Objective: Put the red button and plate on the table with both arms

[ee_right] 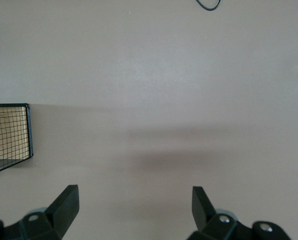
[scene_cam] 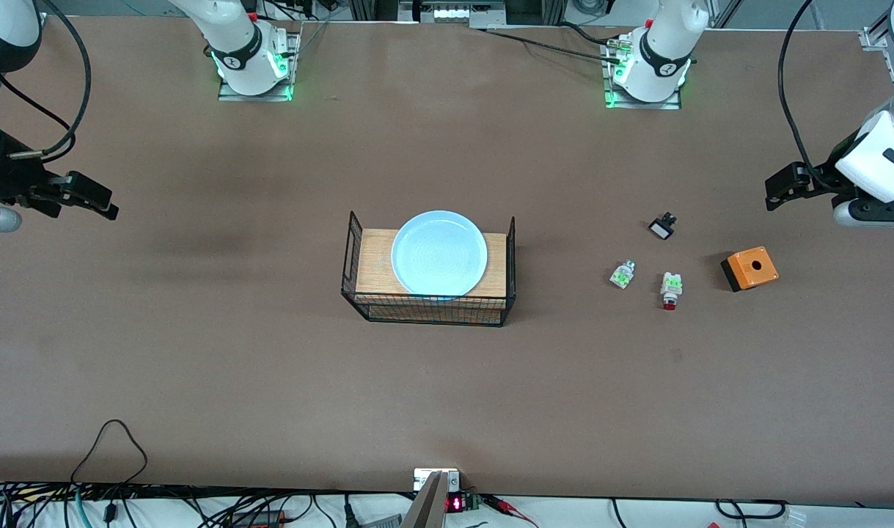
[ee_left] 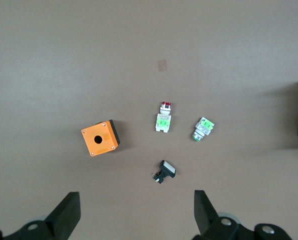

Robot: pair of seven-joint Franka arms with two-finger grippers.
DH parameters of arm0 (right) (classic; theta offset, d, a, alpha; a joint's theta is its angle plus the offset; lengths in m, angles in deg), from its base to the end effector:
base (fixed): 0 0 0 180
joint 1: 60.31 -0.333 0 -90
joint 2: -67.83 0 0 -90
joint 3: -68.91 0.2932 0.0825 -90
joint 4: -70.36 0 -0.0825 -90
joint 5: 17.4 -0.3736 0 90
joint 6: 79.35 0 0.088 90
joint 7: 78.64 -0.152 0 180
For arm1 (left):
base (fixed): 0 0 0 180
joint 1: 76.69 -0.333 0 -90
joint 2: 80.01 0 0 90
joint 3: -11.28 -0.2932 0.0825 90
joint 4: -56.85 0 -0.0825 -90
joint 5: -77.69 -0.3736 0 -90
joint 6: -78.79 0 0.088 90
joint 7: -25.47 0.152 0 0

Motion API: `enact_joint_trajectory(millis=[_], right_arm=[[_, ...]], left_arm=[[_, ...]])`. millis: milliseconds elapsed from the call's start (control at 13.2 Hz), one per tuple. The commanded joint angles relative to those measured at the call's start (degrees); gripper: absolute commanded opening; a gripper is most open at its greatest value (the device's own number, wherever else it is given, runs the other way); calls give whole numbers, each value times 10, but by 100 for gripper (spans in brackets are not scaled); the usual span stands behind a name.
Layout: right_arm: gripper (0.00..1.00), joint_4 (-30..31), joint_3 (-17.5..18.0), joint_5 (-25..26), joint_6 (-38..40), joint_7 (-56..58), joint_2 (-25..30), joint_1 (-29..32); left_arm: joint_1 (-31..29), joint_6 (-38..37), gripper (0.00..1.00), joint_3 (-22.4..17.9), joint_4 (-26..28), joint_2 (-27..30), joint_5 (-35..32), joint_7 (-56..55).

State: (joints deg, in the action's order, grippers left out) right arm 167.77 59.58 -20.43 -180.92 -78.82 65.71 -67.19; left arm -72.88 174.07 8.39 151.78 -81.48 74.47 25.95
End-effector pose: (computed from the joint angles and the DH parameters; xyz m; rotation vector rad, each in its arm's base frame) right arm 0.5685 -0.0164 0.4941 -3.0946 0.0857 -0.0573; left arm 0.5555 -0.0011 0.5109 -3.0838 0.0465 0.0298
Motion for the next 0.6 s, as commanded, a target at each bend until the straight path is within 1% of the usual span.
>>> enact_joint_trajectory(millis=[0, 529], right_arm=[[100, 10, 3, 8, 3, -11, 12, 1], [100, 10, 3, 7, 9, -11, 12, 1]], left_arm=[[4, -13, 100, 0, -18, -7, 15, -2], [4, -27, 100, 3, -18, -9, 14, -3]])
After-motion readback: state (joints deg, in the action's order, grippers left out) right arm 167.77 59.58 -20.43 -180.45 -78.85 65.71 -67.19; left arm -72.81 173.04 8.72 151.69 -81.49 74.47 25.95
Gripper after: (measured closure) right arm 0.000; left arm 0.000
